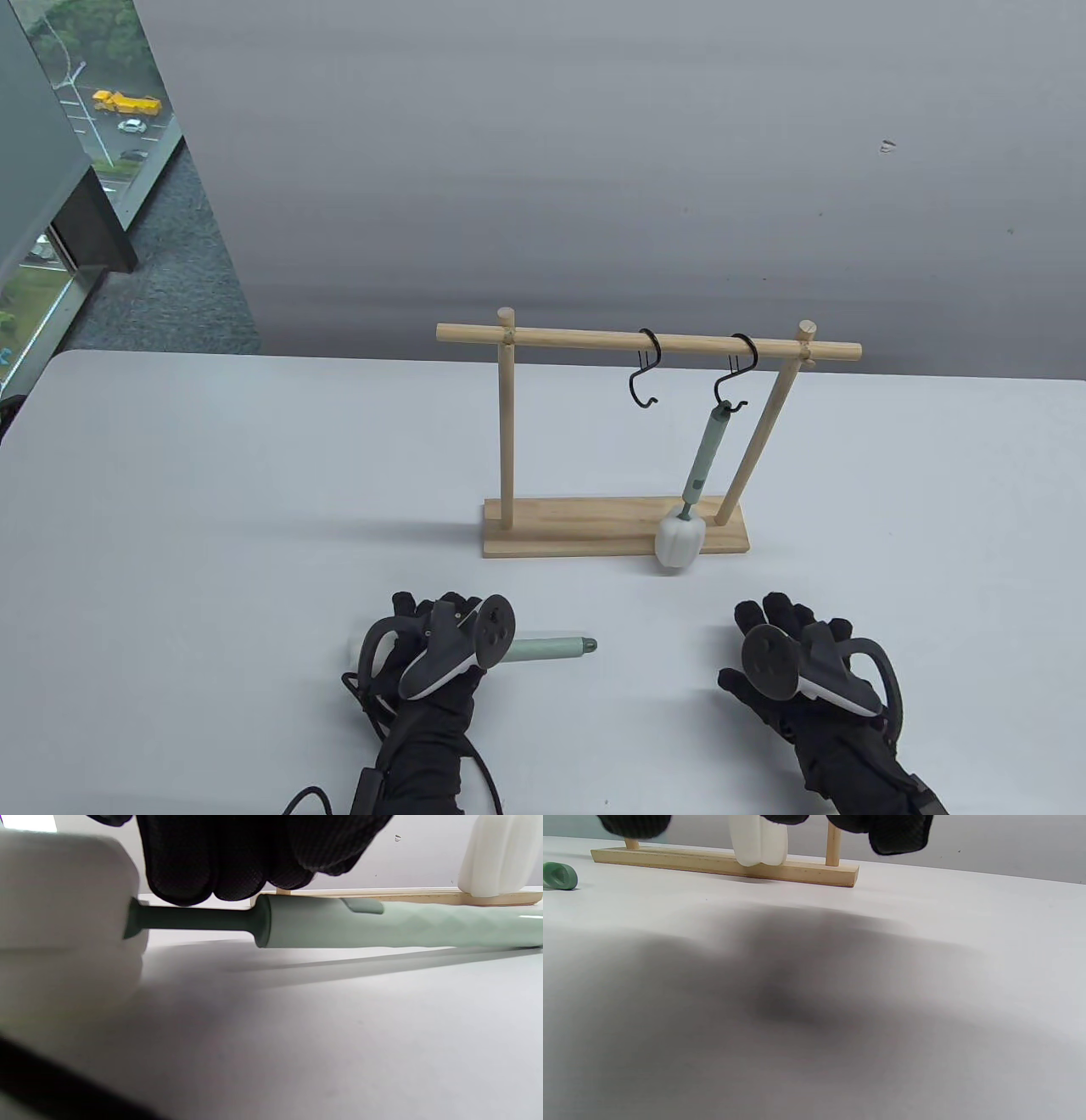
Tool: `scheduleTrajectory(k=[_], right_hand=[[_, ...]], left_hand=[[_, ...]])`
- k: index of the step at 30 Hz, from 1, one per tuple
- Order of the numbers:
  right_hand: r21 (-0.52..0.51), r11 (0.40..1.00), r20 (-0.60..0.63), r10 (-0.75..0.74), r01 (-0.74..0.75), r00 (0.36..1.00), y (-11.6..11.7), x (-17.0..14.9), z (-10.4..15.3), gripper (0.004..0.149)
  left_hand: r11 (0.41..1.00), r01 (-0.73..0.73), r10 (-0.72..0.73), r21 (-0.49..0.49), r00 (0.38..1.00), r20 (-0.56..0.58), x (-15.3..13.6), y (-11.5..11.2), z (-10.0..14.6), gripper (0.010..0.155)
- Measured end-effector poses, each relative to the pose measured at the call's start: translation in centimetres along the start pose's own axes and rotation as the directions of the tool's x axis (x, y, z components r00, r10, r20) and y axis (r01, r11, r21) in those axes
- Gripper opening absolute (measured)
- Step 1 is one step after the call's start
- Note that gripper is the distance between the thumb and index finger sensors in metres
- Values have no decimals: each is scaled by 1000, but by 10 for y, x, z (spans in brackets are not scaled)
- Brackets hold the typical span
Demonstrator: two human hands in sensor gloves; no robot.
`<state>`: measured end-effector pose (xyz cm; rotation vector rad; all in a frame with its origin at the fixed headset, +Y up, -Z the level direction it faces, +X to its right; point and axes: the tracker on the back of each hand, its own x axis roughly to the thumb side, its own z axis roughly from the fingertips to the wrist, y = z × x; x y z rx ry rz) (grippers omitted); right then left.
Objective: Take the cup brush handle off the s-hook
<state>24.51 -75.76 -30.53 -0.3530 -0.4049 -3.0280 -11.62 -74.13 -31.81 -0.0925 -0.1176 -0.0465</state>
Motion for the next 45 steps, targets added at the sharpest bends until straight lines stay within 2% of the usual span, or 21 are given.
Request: scheduleTrajectory(k=[5, 9, 14, 17, 19, 22, 26, 30, 32, 35, 39, 41, 45], right_hand=[[-54, 997, 8, -46, 47, 999, -5, -1, 0, 82], [-155, 972, 30, -176, 179, 984, -16, -3, 0, 80], [-319, 867, 42, -391, 383, 920, -37, -8, -5, 77], [-403, 774, 42, -517, 488, 855, -50, -10, -13, 74], [-434, 717, 45, -588, 546, 808, -58, -10, -20, 73], [-444, 673, 52, -639, 591, 767, -67, -6, -34, 74], [-497, 656, 31, -640, 567, 768, -75, 3, -49, 77], [-528, 665, 9, -617, 528, 787, -81, 11, -65, 77], [-542, 657, 4, -621, 524, 784, -84, 16, -73, 75], [-565, 649, -20, -628, 509, 778, -85, 19, -81, 75], [-588, 634, -2, -622, 502, 783, -88, 21, -91, 69], [-602, 631, 0, -612, 489, 791, -89, 21, -95, 66], [-592, 633, -7, -624, 500, 781, -90, 20, -102, 64]], left_hand=[[1000, -17, 17, 2, 1000, 12, 2, 2, 1, 40], [997, -76, 75, 23, 997, 33, 4, 7, 3, 40], [980, -192, 187, 60, 979, 79, 9, 18, 9, 42], [958, -278, 270, 66, 957, 107, 10, 24, 12, 44], [938, -337, 327, 80, 938, 117, 8, 26, 15, 45], [916, -391, 380, 85, 917, 118, 4, 26, 17, 46], [916, -393, 384, 76, 917, 110, 1, 23, 16, 47], [919, -386, 377, 83, 920, 108, -1, 22, 16, 48], [912, -392, 368, 124, 913, 176, -2, 23, 17, 48], [893, -419, 388, 163, 902, 190, -6, 23, 18, 48], [886, -441, 396, 141, 880, 264, -8, 19, 18, 47], [875, -447, 377, 189, 871, 314, -8, 19, 20, 45], [862, -448, 357, 238, 869, 343, -5, 21, 22, 44]])
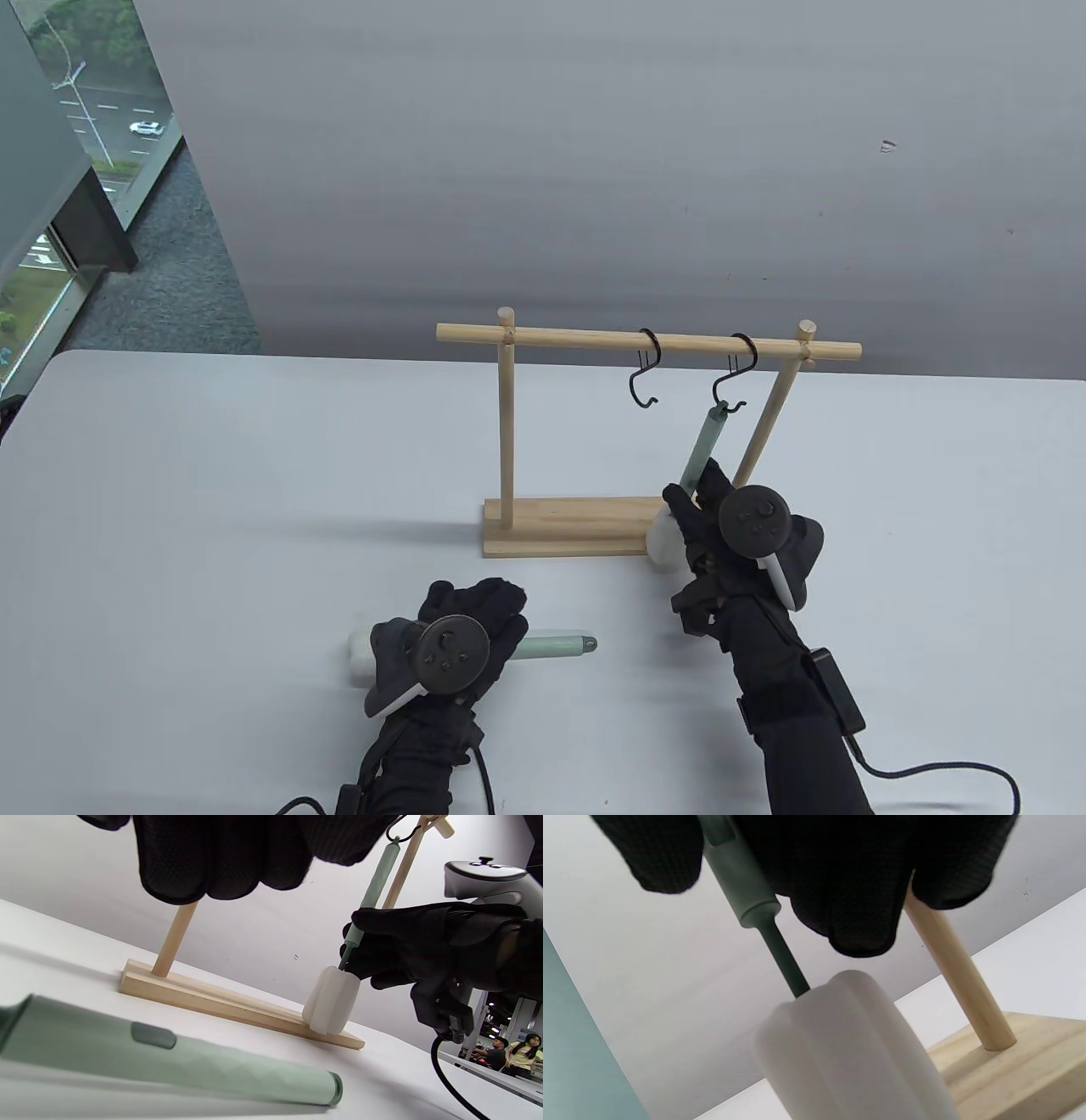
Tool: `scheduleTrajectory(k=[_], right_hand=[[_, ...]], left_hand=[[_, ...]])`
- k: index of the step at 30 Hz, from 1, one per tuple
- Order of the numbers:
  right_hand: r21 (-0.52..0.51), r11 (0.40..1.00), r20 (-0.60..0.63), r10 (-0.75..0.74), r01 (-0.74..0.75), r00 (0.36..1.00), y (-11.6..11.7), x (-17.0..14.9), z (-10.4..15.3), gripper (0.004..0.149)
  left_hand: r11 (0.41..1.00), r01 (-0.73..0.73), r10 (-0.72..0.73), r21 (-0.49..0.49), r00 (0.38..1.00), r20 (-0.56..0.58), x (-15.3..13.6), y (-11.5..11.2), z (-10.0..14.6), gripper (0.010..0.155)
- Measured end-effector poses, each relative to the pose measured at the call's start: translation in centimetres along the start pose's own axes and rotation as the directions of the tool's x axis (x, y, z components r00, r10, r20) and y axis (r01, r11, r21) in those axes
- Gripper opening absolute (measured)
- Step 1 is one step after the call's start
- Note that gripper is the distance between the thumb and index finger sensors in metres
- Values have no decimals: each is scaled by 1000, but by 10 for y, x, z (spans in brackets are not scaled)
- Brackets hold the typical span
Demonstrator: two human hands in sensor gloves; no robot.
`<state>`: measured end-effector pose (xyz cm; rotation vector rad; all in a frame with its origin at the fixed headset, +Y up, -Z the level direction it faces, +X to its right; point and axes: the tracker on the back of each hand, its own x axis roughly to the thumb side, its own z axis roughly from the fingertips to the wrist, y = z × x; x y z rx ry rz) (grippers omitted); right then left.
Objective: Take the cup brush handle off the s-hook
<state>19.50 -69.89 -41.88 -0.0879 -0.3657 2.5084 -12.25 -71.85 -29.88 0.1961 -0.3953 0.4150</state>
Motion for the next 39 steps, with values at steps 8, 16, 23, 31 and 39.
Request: scheduleTrajectory(k=[8, 16, 23, 31, 39], right_hand=[[-45, 999, 36, 25, -24, 999, -2, 0, 3, 57], [-70, 995, 68, 72, -67, 995, -23, -5, 17, 57], [-101, 988, 83, 121, -112, 989, -46, -7, 28, 57], [-155, 979, 87, 147, -132, 985, -68, -9, 37, 57], [-161, 972, 75, 186, -172, 980, -79, -10, 43, 57]], left_hand=[[999, 15, -15, -39, 1000, 2, -1, -4, 0, 44], [998, 29, -28, -60, 999, 19, 3, -7, -1, 44], [998, 27, -25, -62, 999, 35, 4, -8, -2, 44], [997, 14, -11, -70, 999, 45, 5, -11, -4, 44], [996, 19, -14, -89, 998, 57, 7, -15, -5, 45]])
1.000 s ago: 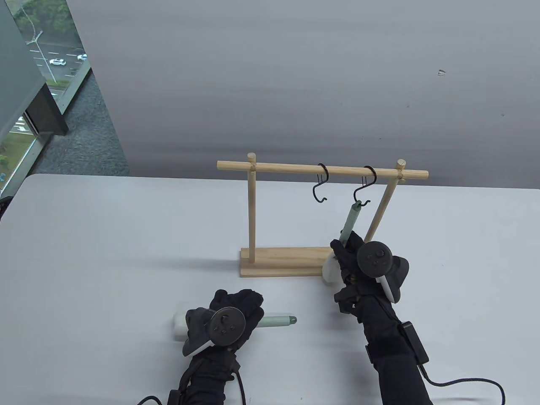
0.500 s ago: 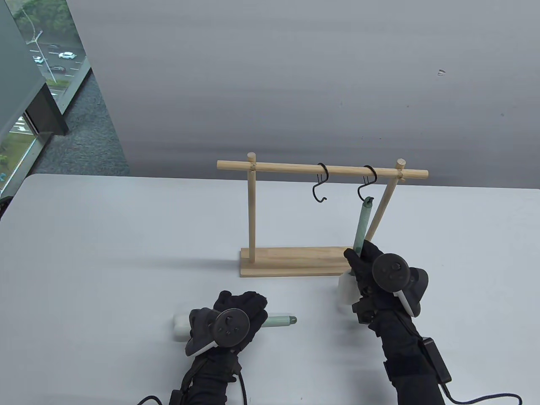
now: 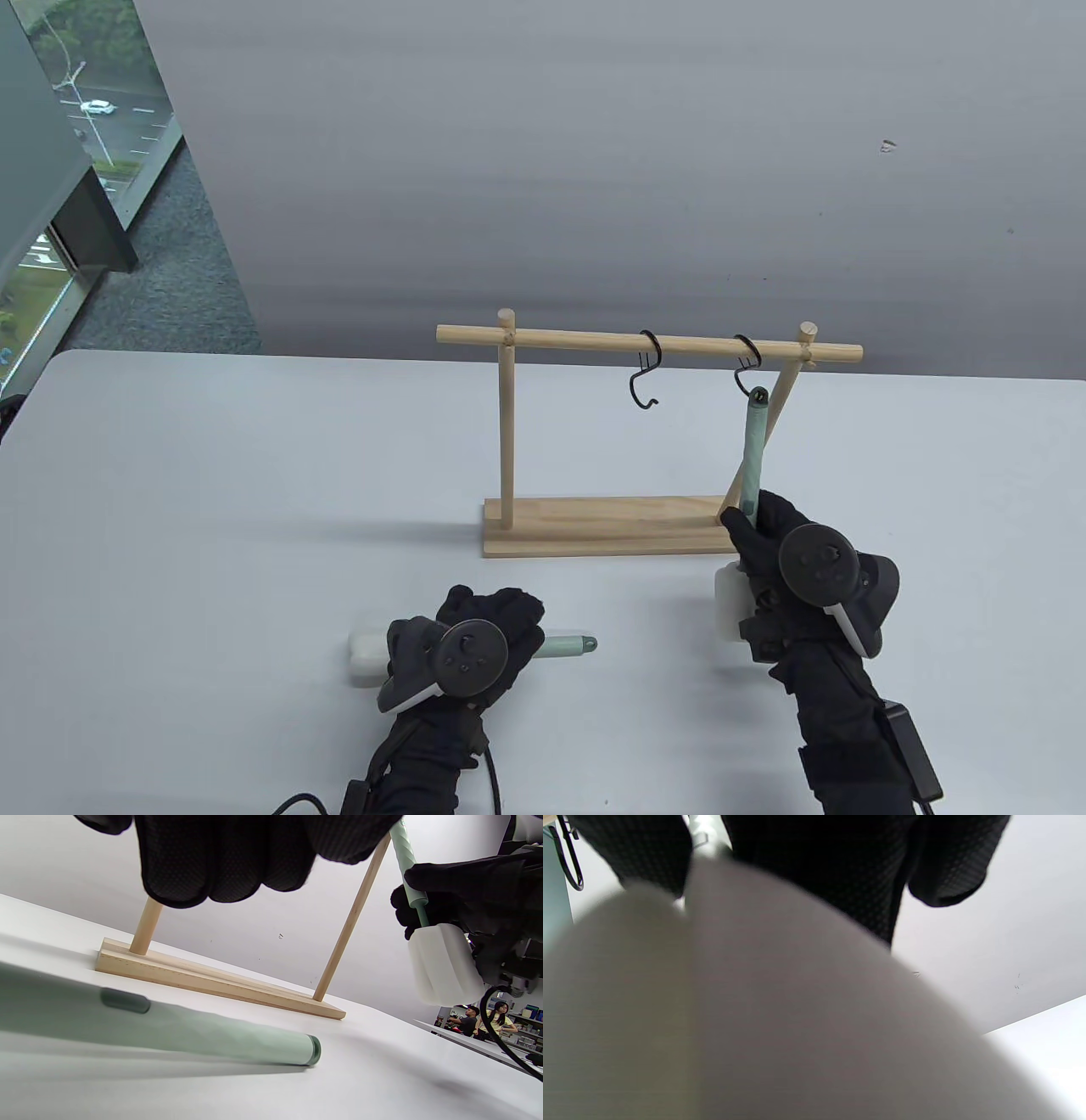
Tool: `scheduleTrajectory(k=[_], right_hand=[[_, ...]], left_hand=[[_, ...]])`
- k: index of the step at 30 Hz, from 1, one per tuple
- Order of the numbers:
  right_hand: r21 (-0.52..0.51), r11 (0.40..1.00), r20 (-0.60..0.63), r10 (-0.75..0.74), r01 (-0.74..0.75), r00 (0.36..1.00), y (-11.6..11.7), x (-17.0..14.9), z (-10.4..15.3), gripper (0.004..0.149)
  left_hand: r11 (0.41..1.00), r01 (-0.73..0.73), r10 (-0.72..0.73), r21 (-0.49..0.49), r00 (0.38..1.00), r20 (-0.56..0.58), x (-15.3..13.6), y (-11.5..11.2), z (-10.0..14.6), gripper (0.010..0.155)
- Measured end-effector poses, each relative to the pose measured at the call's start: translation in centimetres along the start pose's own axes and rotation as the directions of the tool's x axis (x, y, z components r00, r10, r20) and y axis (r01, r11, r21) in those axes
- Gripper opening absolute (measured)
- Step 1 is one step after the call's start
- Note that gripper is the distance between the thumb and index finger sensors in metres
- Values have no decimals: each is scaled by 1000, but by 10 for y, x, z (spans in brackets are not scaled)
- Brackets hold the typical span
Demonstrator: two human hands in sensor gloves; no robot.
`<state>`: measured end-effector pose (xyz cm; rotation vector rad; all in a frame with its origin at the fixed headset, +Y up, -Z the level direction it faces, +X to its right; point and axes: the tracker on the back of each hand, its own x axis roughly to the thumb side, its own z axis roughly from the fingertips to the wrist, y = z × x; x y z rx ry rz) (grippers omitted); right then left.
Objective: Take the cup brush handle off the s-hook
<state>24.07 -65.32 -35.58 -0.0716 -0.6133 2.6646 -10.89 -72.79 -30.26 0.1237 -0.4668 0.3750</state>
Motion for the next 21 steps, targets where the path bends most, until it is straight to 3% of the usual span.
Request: scheduleTrajectory(k=[7, 16, 21], right_hand=[[-8, 999, -20, 43, -44, 999, -7, 11, -3, 57], [-48, 997, 74, 60, -57, 995, -15, 11, 11, 56], [-67, 978, 168, 204, -195, 964, -10, -2, 31, 56]], left_hand=[[1000, 5, -5, -9, 1000, 3, 1, 0, 0, 44], [1000, 4, -3, -12, 1000, 15, 2, -1, -2, 45], [1000, 9, -8, -16, 1000, 16, 3, -1, -2, 45]])
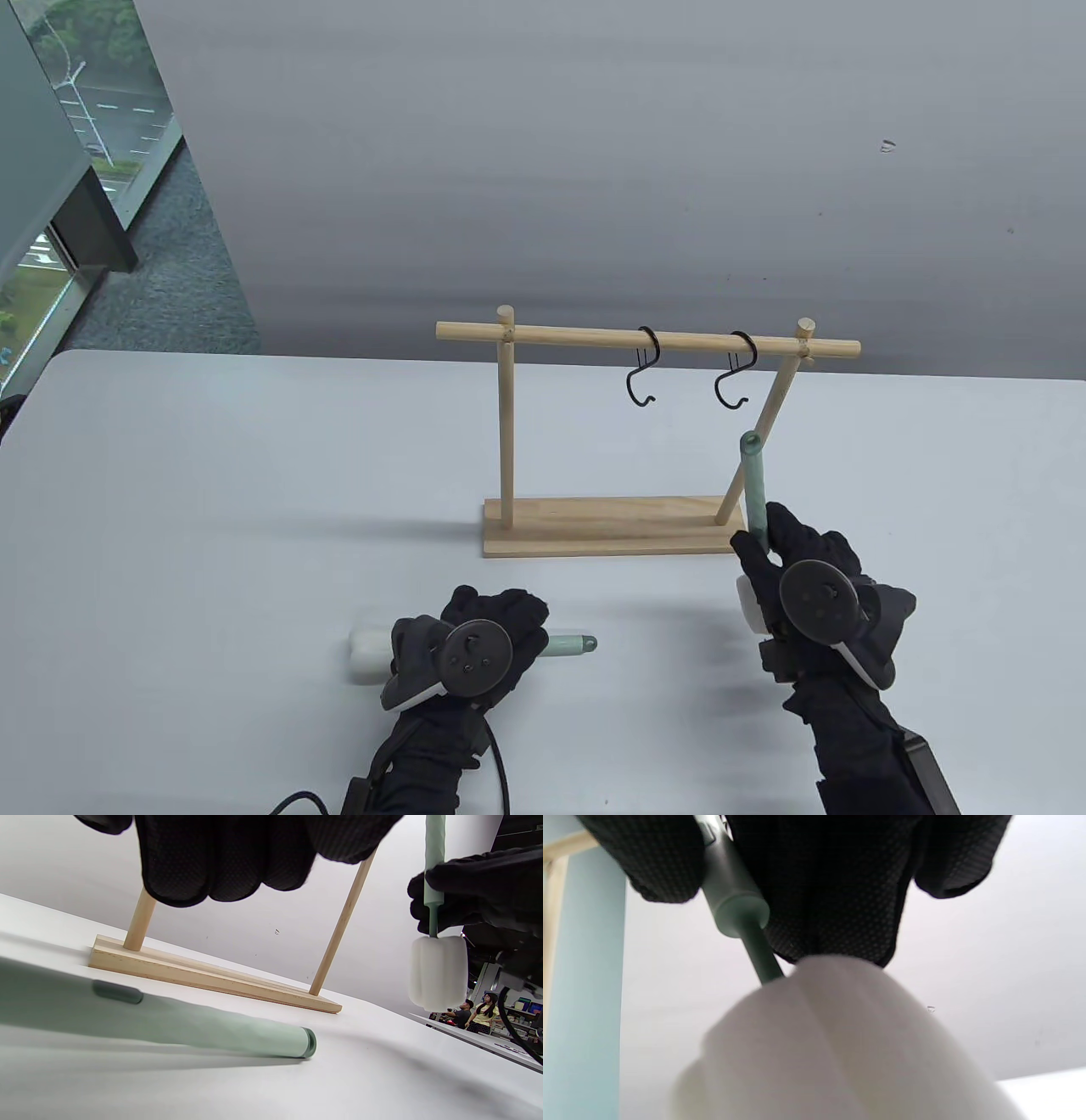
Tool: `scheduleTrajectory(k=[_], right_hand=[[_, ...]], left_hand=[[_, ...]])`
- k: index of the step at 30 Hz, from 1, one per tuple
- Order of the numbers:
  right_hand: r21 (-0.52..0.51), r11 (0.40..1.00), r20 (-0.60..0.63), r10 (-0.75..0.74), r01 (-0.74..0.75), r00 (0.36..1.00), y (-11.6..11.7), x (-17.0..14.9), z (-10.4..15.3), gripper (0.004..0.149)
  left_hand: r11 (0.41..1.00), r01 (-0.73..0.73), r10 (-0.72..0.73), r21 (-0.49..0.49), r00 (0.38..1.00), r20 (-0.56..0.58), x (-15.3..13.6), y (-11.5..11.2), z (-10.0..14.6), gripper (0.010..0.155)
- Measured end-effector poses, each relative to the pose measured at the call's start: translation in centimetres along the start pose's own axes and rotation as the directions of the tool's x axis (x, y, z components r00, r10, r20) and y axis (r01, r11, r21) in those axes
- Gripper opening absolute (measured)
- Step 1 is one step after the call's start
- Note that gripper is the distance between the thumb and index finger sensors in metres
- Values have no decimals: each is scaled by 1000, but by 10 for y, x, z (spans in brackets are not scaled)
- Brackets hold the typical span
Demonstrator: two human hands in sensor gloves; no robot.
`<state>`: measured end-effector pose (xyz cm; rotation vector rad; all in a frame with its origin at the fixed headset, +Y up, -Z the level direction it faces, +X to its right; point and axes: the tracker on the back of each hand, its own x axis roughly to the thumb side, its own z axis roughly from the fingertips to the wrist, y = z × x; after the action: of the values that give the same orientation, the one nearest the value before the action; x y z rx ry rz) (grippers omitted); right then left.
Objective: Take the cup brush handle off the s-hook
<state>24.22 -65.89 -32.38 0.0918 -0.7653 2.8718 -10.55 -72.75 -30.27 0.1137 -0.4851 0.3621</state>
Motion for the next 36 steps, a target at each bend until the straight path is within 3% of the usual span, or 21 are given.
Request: scheduleTrajectory(k=[5, 13, 22, 36], right_hand=[[10, 962, 129, 269, -273, 954, 15, -1, 27, 56], [154, 882, 156, 424, -446, 892, 34, -12, 42, 56], [362, 866, 123, 323, -346, 938, 51, -29, 43, 55], [562, 733, 156, 361, -383, 920, 77, -44, 47, 55]], left_hand=[[1000, 10, -11, -4, 1000, -2, 0, -1, 0, 46], [1000, 21, -21, 2, 1000, -1, 1, -3, 0, 46], [999, 40, -40, -20, 999, 0, 2, -7, 0, 47], [999, 41, -41, -32, 999, -4, 3, -7, 0, 47]])
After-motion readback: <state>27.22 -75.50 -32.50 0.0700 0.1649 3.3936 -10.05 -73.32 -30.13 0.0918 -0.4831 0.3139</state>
